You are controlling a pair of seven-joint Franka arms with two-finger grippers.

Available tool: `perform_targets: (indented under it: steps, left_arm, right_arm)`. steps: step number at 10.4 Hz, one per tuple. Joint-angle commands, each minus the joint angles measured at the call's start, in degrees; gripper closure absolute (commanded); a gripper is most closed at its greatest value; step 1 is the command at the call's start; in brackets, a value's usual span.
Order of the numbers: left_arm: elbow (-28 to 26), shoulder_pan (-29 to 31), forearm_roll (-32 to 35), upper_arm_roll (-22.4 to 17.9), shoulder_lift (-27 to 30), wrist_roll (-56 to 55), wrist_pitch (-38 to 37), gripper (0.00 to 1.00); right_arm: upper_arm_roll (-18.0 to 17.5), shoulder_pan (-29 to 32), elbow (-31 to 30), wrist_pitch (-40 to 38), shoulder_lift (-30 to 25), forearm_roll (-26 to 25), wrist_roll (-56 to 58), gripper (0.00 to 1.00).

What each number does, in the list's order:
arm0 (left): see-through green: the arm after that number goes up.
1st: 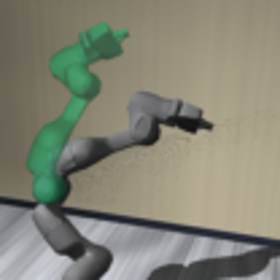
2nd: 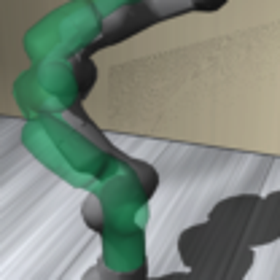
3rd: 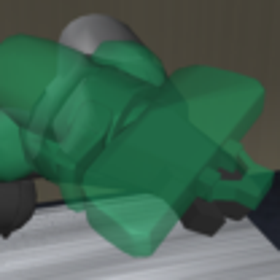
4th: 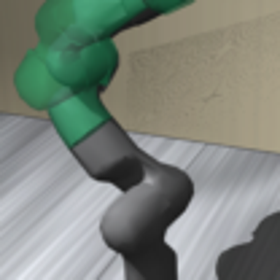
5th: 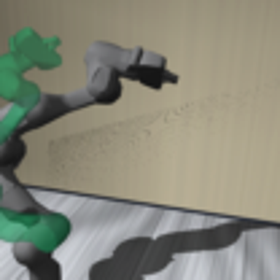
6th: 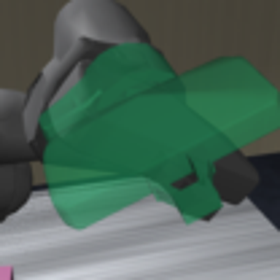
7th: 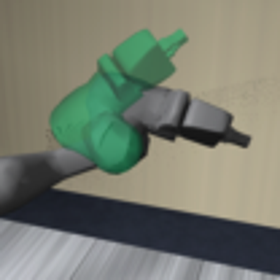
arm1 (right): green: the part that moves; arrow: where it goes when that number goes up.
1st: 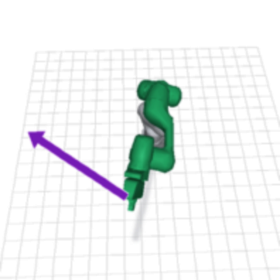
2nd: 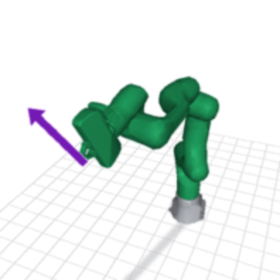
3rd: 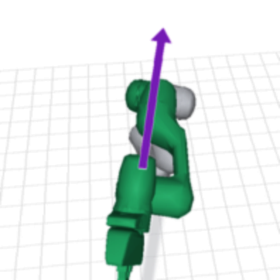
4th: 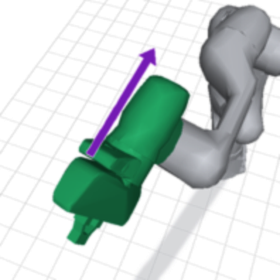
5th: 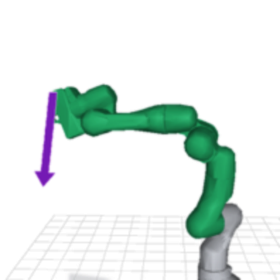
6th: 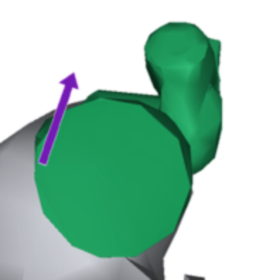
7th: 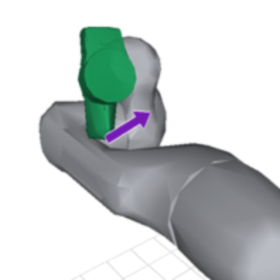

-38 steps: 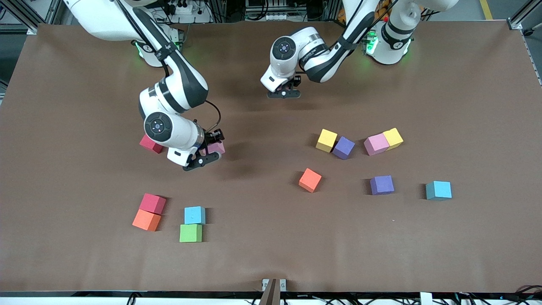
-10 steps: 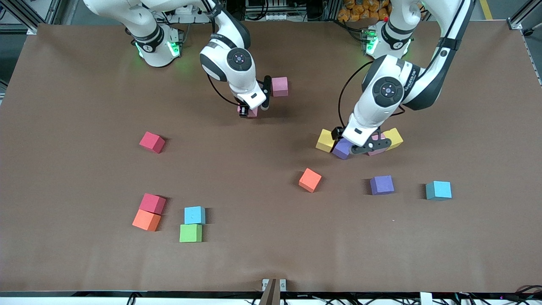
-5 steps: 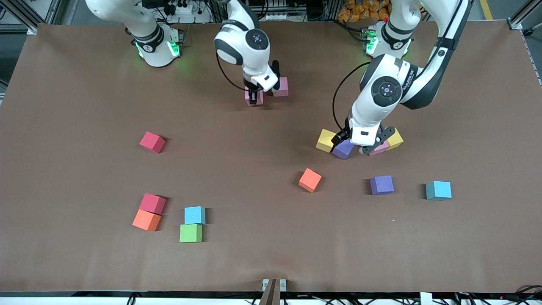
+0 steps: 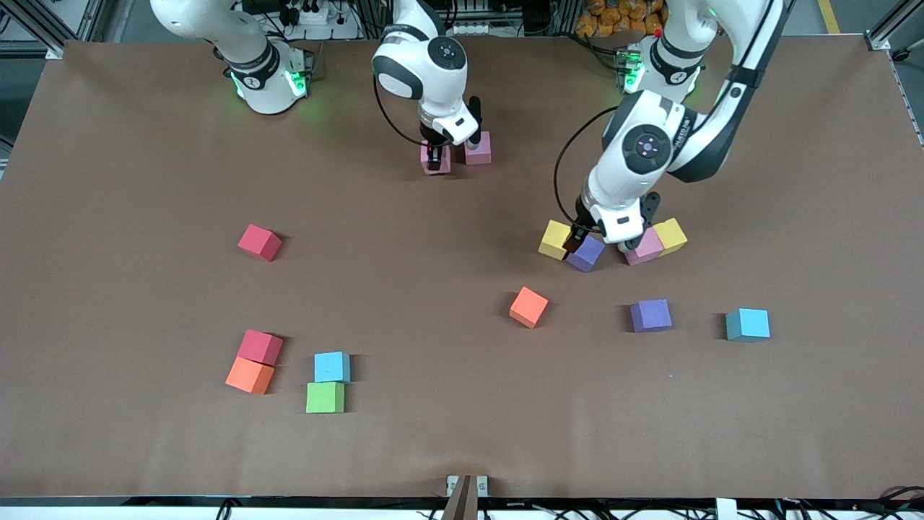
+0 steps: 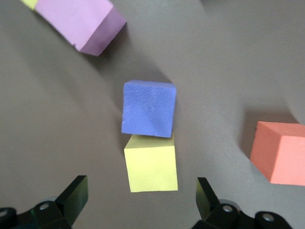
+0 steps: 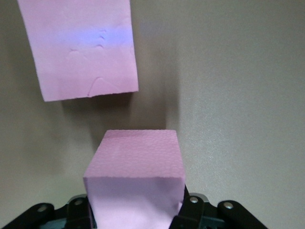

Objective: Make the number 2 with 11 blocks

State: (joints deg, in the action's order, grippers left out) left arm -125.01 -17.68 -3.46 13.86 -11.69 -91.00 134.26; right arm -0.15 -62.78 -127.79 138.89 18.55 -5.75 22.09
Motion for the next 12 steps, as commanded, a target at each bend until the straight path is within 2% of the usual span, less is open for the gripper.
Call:
perform_targets:
  steps: [1,5,7,12]
  left_arm:
    - [-4.0,-0.08,1.27,0.12,0.71,-3.04,5.63,0.0]
    - [-5.69,-1.13,1.27,0.03,-1.49,-5.14,11.8,0.0]
    - [-5.69,-2.18,1.27,0.03,-2.37,-7.08,11.99,0.0]
    - [-5.6,-2.54,2.14,0.03,-4.21,-7.0,12.08,0.0]
  right_arm:
    - [0.86,-1.98,-0.53,1.9,0.69,-0.23,-2.65,1.0]
    - [0.86,-3.4,4.47,-0.63,4.56,-0.23,-7.58,1.0]
    - [0.86,-3.83,8.15,-8.08,5.53,-0.23,-8.9,1.0]
    - [0.86,-5.68,9.92,-8.64,7.46,-0.23,-9.78,1.0]
